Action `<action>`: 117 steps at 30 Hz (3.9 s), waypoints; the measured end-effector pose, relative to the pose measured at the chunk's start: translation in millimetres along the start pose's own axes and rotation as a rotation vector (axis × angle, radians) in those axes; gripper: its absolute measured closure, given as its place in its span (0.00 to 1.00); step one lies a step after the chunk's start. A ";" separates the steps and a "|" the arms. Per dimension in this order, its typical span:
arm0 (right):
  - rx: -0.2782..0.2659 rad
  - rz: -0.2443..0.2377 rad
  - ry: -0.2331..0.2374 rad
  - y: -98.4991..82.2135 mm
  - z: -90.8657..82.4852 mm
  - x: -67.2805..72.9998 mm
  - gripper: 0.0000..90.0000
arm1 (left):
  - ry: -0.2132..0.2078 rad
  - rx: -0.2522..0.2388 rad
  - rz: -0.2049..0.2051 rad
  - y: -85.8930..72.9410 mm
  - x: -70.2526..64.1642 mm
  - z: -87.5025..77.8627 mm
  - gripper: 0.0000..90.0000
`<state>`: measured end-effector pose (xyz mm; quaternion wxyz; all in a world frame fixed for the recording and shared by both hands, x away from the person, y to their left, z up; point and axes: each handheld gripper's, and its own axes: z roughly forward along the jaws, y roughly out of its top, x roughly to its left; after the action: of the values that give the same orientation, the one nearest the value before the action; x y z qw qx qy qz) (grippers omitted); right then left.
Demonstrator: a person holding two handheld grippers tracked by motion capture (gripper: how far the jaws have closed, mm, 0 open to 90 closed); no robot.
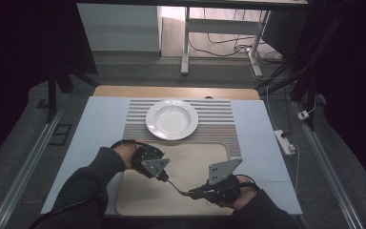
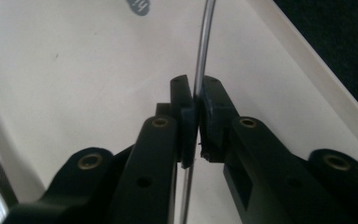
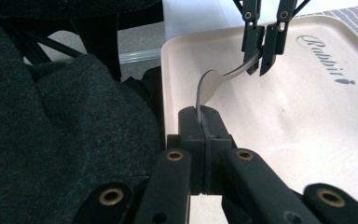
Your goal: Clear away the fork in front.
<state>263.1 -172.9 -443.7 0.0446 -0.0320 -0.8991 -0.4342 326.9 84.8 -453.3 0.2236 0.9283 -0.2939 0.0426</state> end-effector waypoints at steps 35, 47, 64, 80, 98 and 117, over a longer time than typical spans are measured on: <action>0.030 0.165 -0.396 -14.5 -20.9 -17.4 0.24 | 0.082 -0.009 -0.811 -32.1 -23.5 -11.2 0.96; 0.025 0.243 -0.506 -30.8 -41.3 -10.8 0.22 | 0.127 -0.031 -1.071 -45.5 -44.6 -10.2 0.96; 0.045 0.291 -0.642 -47.0 -58.3 3.9 0.20 | 0.284 -0.017 -1.374 -39.3 -80.6 -8.3 0.96; 0.076 0.295 -0.655 -52.8 -58.8 8.2 0.20 | 0.301 0.051 -1.657 -52.6 -88.9 10.1 0.96; 0.079 0.291 -0.654 -52.9 -59.1 8.2 0.20 | 0.289 0.005 -1.618 -56.2 -83.2 6.2 0.77; 0.082 0.296 -0.654 -53.3 -59.3 6.4 0.20 | 0.325 -0.007 -1.532 -72.8 -23.8 11.7 0.99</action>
<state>254.7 -252.3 -447.8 -0.1816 -0.2974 -0.8682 -0.3532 347.8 145.1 -497.2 0.2341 0.8538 0.4649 0.0110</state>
